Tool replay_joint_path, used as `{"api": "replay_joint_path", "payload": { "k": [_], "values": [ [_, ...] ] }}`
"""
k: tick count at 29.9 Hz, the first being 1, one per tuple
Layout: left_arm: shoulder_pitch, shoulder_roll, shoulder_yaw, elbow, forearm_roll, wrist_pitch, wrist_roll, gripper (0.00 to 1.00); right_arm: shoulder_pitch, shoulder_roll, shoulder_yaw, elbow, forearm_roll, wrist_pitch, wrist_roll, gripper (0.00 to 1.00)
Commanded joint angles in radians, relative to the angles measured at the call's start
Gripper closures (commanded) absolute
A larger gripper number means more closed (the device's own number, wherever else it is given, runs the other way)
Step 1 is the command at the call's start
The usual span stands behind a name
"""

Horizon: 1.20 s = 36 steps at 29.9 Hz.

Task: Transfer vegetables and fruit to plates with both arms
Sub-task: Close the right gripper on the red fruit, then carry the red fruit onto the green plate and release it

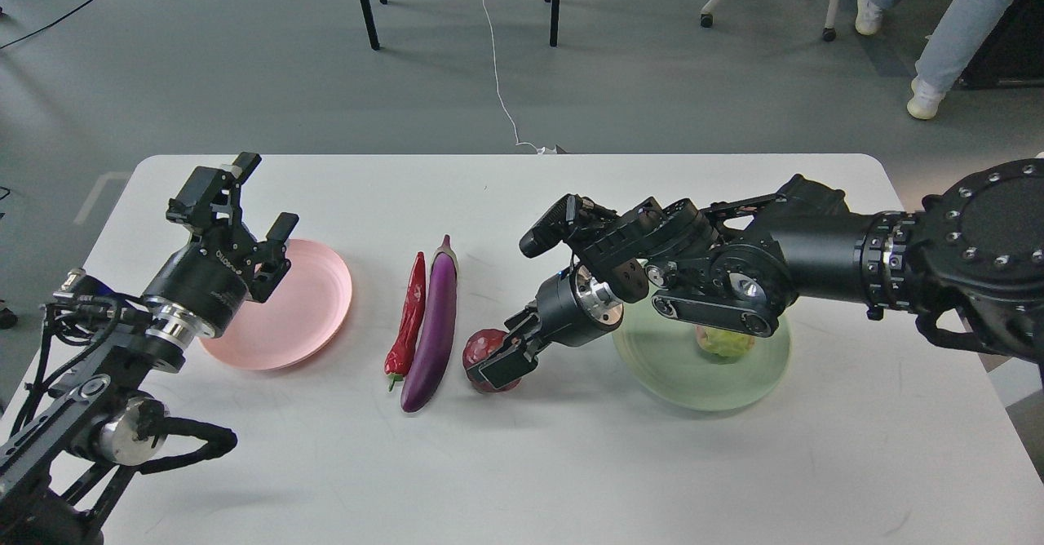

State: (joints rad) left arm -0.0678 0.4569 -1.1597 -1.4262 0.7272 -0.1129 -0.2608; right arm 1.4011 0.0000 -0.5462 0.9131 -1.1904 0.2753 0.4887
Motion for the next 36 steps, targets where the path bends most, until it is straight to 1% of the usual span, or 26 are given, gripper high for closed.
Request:
{"api": "replay_joint_path", "payload": {
  "k": [1,13,17,19,24,26,30,36],
  "values": [
    [0.003,-0.001,-0.005,0.000,0.000,-0.001,0.000,0.02,-0.004,0.000,0.000,0.000,0.000,-0.022,0.000,0.06],
    [0.017,-0.003,-0.008,-0.006,0.000,-0.002,0.000,0.02,-0.037,0.000,-0.001,-0.022,-0.011,-0.047,0.000,0.08],
    [0.017,-0.004,-0.008,-0.006,0.000,-0.002,0.000,0.02,-0.042,0.000,-0.001,-0.036,-0.009,-0.047,0.000,0.17],
    [0.017,-0.004,-0.008,-0.006,0.000,-0.002,0.000,0.02,-0.042,0.000,-0.001,-0.036,-0.011,-0.047,0.000,0.24],
    [0.017,-0.004,-0.008,-0.006,0.000,-0.002,0.000,0.02,-0.044,0.000,-0.001,-0.042,-0.011,-0.047,0.000,0.38],
    [0.017,-0.006,-0.008,-0.006,0.000,-0.002,0.000,0.02,-0.044,0.000,-0.001,-0.043,-0.011,-0.047,0.000,0.41],
    [0.019,-0.007,-0.008,-0.006,0.000,-0.002,0.000,0.02,-0.044,0.000,-0.003,-0.045,-0.011,-0.047,0.000,0.54],
    [0.019,-0.007,-0.008,-0.008,0.000,-0.002,0.000,0.02,-0.037,0.000,-0.009,-0.051,-0.009,-0.044,0.000,0.56]
  ]
}}
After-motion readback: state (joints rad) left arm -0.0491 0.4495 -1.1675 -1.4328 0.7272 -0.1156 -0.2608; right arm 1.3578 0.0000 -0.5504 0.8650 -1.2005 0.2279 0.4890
